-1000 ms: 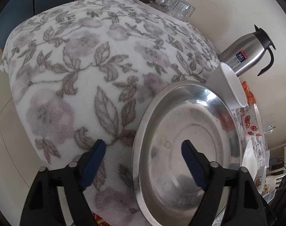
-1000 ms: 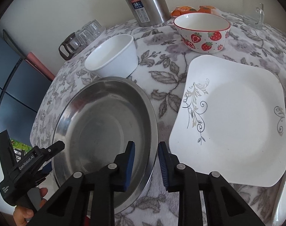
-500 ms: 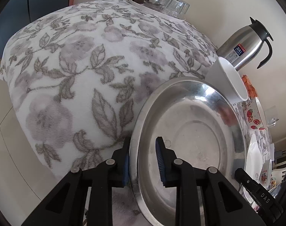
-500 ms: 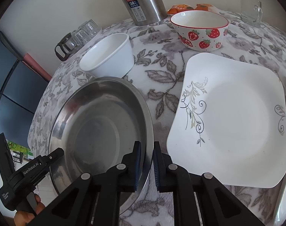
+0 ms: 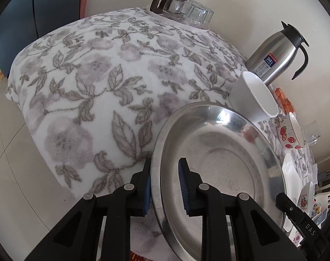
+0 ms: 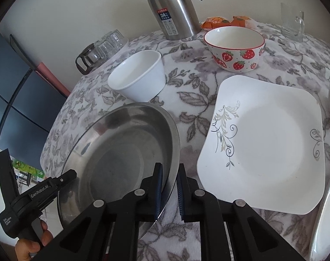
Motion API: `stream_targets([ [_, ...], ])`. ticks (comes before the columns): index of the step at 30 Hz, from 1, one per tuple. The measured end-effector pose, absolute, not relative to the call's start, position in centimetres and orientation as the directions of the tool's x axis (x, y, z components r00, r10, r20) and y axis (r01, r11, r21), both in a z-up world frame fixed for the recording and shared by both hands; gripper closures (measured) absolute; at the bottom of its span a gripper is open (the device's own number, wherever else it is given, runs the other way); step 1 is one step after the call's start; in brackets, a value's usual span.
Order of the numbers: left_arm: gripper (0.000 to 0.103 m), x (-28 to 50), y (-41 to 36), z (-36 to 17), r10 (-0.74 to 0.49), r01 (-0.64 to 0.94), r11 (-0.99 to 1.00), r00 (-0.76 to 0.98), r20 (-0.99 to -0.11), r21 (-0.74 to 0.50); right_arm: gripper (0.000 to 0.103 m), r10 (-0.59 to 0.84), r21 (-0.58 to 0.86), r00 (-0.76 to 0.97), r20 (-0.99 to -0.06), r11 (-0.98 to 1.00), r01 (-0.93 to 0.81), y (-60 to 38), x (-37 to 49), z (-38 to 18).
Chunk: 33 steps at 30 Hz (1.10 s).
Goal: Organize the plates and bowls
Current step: 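Lift the steel basin with both grippers and carry it across the table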
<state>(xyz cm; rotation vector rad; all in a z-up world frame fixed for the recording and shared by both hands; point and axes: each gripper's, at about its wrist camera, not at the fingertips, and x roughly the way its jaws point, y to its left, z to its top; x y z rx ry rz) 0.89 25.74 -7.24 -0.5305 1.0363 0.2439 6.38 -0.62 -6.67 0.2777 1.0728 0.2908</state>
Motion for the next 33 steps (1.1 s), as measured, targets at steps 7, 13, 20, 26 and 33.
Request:
stream_targets([
  [7, 0.079, 0.6, 24.7, -5.8, -0.048, -0.421, 0.858, 0.504, -0.862, -0.293, 0.089, 0.387, 0.379, 0.482, -0.786, 0.918, -0.117, -1.8, 5.7, -4.9],
  [13, 0.079, 0.9, 22.7, -2.9, -0.041, -0.383, 0.878, 0.536, -0.843, -0.286, 0.089, 0.392, 0.397, 0.534, -0.749, 0.911, -0.113, -4.1, 4.8, -3.0],
  [20, 0.079, 2.3, 18.9, -0.3, -0.067, -0.321, 0.903, 0.551, -0.832, -0.286, 0.089, 0.383, 0.446, 0.587, -0.713, 0.894, -0.042, -8.7, 4.2, -1.9],
  [26, 0.079, 3.8, 14.8, 1.6, -0.104, -0.259, 0.921, 0.553, -0.826, -0.290, 0.089, 0.350, 0.479, 0.641, -0.683, 0.877, 0.031, -12.8, 3.7, -1.2],
  [33, 0.079, 5.3, 9.9, 3.0, -0.144, -0.184, 0.939, 0.554, -0.820, -0.290, 0.089, 0.282, 0.489, 0.691, -0.666, 0.864, 0.119, -17.1, 3.0, -0.8],
])
